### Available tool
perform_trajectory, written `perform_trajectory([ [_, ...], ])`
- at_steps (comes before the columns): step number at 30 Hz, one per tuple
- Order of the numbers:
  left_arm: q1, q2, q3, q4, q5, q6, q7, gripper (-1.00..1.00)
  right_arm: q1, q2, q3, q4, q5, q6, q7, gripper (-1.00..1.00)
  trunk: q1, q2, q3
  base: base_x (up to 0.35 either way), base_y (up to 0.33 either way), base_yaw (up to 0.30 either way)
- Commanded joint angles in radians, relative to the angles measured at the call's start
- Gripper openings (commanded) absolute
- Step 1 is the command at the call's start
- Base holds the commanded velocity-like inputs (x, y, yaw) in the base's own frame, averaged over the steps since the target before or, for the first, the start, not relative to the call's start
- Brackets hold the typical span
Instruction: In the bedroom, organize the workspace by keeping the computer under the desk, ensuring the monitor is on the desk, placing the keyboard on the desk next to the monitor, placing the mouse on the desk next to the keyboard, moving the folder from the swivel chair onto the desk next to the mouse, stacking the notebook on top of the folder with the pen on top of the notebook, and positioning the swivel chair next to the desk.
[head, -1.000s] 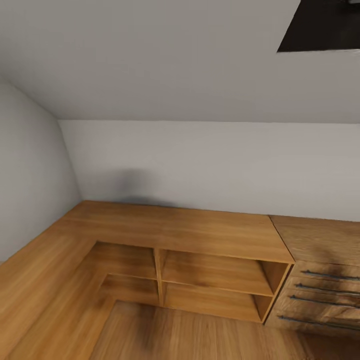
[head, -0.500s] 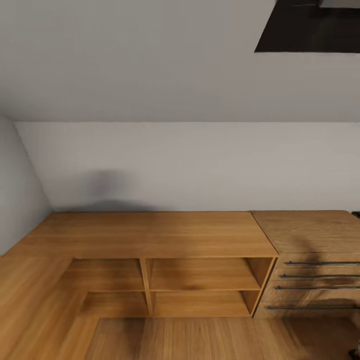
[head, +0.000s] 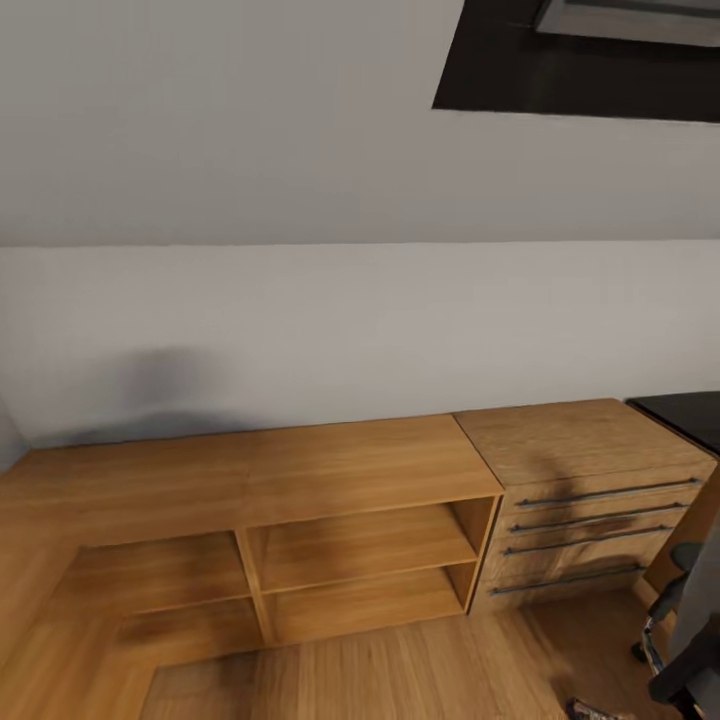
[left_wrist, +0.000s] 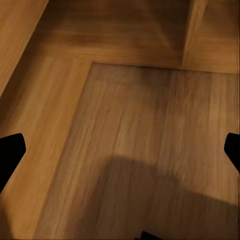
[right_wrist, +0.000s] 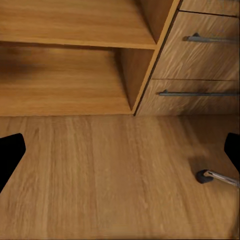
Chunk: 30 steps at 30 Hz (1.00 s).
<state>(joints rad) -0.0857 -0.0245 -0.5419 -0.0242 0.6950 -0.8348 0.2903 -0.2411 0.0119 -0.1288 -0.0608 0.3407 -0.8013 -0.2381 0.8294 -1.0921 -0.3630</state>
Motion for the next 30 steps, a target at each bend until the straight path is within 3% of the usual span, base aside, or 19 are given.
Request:
perform_trajectory([
  [1,0.000,0.000,-0.009,0.000,0.000,-0.001,0.009,1.00,-0.001,0.000,-0.008,0.001,0.011,-0.002,-0.004,1.00,0.000,-0.001,-0.001,0.000,0.000,-0.300],
  [30,-0.001,0.000,-0.009,0.000,0.000,-0.001,0.009,1.00,-0.001,0.000,-0.007,0.002,0.011,-0.001,-0.004,1.00,0.000,-0.001,-0.001,0.000,0.000,-0.300],
])
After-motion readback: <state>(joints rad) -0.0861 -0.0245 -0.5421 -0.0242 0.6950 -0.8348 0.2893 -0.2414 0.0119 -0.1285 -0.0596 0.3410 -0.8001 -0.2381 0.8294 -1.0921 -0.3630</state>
